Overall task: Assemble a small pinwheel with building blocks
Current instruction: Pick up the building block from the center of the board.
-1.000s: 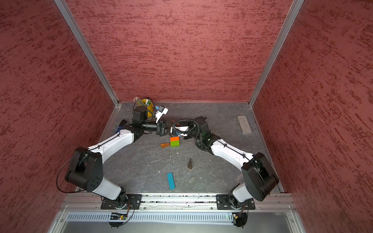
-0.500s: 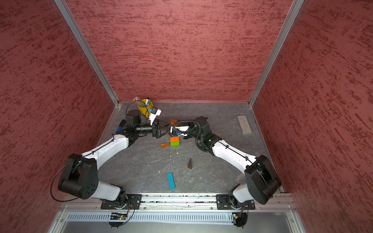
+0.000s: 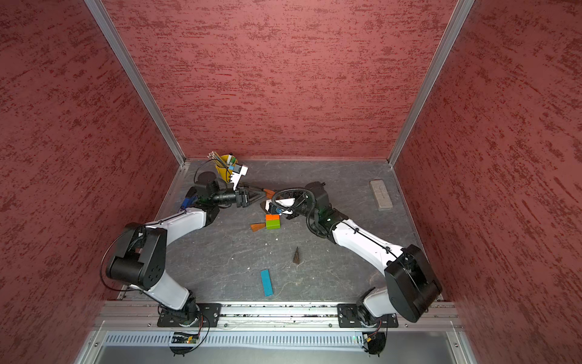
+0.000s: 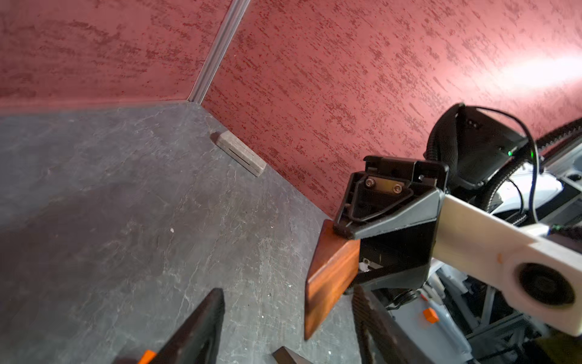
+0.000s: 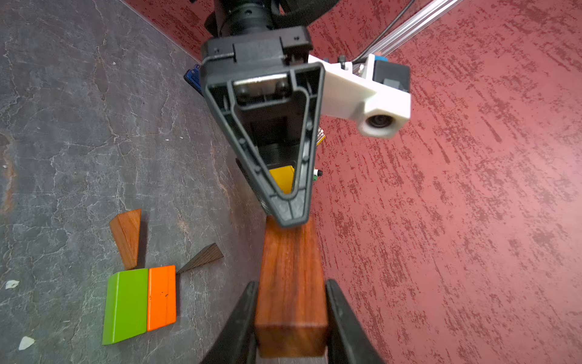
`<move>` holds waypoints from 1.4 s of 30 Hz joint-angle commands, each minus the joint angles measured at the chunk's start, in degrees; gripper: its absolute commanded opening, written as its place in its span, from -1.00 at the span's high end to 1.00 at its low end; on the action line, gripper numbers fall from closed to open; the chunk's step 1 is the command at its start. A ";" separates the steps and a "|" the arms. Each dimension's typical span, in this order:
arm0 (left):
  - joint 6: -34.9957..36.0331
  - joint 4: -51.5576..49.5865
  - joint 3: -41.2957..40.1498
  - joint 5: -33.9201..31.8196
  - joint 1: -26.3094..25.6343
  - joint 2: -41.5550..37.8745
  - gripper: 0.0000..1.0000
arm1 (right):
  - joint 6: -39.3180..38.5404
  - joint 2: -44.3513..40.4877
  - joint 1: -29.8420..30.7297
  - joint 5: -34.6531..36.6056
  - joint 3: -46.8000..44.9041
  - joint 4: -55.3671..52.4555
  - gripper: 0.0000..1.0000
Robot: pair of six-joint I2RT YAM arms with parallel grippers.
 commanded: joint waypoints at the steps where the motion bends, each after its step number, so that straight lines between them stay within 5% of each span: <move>1: -3.70 5.09 2.40 3.15 -1.05 1.59 -0.05 | 0.13 -0.55 0.38 -2.02 1.47 -0.28 0.72; 3: -4.62 5.50 3.33 4.17 -1.46 2.50 0.16 | 0.21 -0.34 0.43 -2.04 1.40 0.07 0.72; 5: -5.80 6.11 4.32 5.37 -1.98 3.53 0.69 | 0.30 0.01 0.34 -1.90 1.48 0.35 0.72; 8: -6.92 6.09 4.92 7.05 -2.25 4.25 0.96 | 0.26 0.46 0.34 -1.47 1.57 0.86 0.72; 15: -3.58 -1.49 5.04 8.41 -2.54 2.27 1.00 | 0.85 0.89 0.40 0.50 1.74 1.64 0.67; 20: 11.05 -18.14 3.98 -0.69 -3.15 -4.22 1.00 | 4.09 0.30 0.42 1.52 0.43 4.17 -0.05; 26: 17.30 -20.00 0.82 -12.83 -3.16 -9.93 1.00 | 12.53 -2.40 0.40 2.93 0.01 -2.69 -0.32; 33: 25.61 -15.32 -6.67 -30.89 -6.03 -15.60 1.00 | 36.16 -7.80 0.31 7.72 3.96 -9.90 -0.17; 35: 27.84 -9.35 -10.66 -38.68 -7.93 -17.88 1.00 | 47.30 -6.22 -0.26 12.41 10.57 -16.88 -0.09; 42: 42.41 7.47 -19.05 -66.69 -17.99 -21.99 1.00 | 79.30 6.27 -1.59 11.50 33.63 -41.88 0.24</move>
